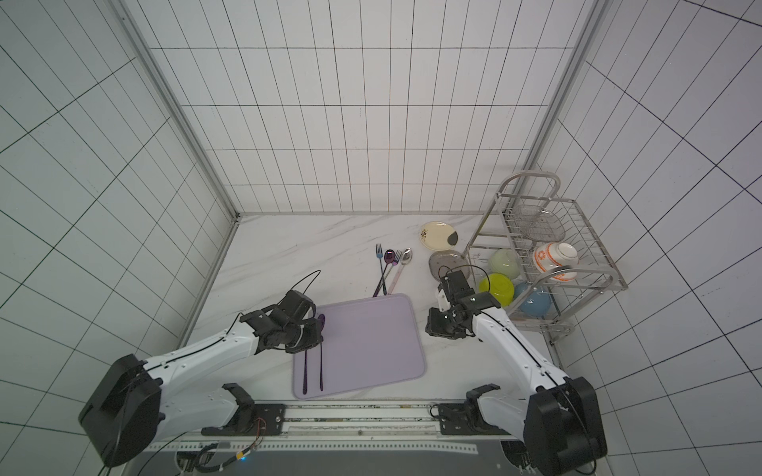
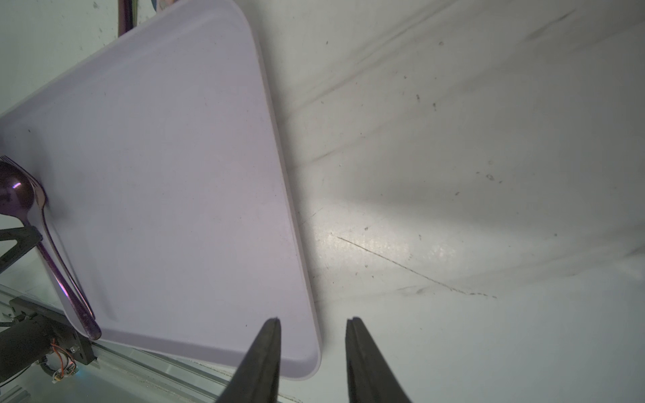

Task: Set the spoon and fork side by side
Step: Place the spoon on the tray.

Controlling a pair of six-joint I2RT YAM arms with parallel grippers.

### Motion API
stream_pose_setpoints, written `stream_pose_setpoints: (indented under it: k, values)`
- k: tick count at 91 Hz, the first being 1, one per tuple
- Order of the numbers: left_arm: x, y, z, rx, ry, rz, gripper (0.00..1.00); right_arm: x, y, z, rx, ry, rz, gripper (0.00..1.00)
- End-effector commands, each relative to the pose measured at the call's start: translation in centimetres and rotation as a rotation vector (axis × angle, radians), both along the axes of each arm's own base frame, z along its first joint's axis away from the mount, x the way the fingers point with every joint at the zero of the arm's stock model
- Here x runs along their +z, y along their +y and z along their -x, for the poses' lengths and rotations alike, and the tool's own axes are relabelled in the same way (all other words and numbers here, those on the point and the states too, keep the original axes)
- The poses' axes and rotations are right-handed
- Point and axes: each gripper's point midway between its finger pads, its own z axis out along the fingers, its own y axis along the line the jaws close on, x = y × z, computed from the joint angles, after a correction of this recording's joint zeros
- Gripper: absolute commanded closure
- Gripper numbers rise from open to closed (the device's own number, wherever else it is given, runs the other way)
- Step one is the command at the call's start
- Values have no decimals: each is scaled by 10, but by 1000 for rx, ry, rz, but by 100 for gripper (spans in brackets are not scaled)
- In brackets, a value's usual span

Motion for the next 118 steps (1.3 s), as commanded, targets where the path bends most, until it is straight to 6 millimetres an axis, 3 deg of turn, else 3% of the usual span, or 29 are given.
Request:
stream_pose_setpoints:
  k: [1,44,64,94,118]
  values:
    - [-4,0,-1,4,-11,3,100,-3,-3,5,4,8,22,65]
    - [-20,8,3,-2,13,-51,100,-5,-1,8,19,12,37,65]
    - [-23,9,3,-7,21,-60,88,-6,0,9,22,16,39,66]
    - [-22,9,2,-7,20,-62,82,-6,0,9,25,16,41,65]
    - [-7,8,1,21,18,-45,71,-5,-1,8,21,8,47,65]
